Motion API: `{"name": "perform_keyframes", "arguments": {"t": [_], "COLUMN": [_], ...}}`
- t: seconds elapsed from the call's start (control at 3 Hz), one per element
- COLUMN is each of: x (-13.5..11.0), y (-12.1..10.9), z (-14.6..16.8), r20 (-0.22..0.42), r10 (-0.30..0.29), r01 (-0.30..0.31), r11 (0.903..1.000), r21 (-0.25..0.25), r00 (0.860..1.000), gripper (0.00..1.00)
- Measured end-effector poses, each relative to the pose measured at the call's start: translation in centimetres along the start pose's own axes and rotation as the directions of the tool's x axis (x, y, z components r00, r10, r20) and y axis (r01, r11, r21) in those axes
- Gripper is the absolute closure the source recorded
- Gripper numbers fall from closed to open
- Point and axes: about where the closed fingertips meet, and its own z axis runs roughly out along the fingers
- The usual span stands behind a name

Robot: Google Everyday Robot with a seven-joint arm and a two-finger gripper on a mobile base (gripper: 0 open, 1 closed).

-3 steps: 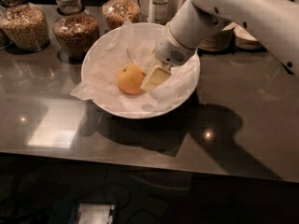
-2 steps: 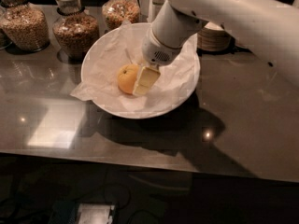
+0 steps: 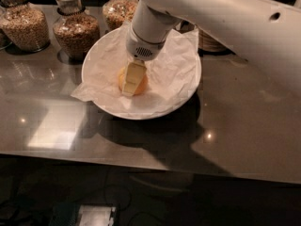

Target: Pick orange from white bowl

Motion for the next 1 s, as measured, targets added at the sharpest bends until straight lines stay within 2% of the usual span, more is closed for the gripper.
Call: {"name": "perform_keyframes", "arguments": {"t": [0.33, 1.0], "x": [0.6, 4.1], "y": [-0.8, -0.3], "z": [1.6, 3.4], "r20": [-0.018, -0.079], "r10": [0.048, 0.159], "r01": [-0.048, -0.164], "r11": [0.9987, 0.9847], "r21": [-0.014, -0.058], "r00": [0.999, 0.984], "gripper": [0.21, 0.24]}}
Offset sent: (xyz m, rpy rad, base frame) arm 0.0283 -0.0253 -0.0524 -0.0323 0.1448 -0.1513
